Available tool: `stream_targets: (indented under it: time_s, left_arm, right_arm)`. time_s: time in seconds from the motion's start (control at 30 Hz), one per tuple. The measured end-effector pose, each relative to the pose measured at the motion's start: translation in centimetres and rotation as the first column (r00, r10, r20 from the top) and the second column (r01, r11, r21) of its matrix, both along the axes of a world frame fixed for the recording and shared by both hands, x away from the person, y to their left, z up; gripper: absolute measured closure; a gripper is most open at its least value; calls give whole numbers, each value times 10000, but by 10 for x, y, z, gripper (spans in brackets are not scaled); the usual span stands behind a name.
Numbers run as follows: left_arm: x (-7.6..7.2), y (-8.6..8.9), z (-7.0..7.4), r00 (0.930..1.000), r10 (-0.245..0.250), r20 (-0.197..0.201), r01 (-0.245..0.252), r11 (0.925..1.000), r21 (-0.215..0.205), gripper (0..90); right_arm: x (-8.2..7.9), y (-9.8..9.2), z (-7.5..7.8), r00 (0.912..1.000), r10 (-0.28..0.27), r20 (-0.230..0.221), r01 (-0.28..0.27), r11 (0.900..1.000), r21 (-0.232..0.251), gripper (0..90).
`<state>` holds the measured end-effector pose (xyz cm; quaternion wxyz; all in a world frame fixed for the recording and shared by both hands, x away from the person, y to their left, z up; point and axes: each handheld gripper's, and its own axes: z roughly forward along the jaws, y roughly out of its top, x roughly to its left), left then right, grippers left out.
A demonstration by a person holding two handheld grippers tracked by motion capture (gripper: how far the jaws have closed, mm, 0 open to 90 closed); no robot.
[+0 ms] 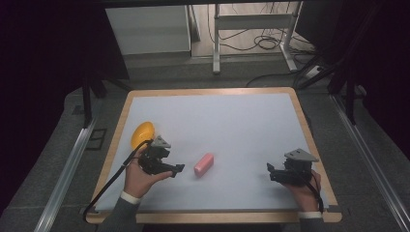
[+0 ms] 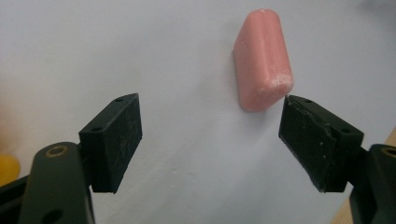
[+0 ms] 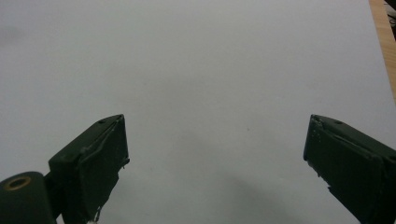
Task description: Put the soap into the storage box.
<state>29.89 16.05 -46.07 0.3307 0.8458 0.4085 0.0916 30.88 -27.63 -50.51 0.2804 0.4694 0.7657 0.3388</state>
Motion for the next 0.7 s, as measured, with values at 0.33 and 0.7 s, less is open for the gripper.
stream_targets:
  time_s: [0.33,0.7]
  left_arm:
    - [4,-13,-4,9997,-153,-215,160,9993,327,213]
    - [9,-36,1,9981,-589,-173,596,9972,451,210]
  right_arm:
    - [0,1,-1,10000,26,-55,-26,10000,-7,62]
    - [0,0,-1,10000,24,-47,-24,10000,-7,62]
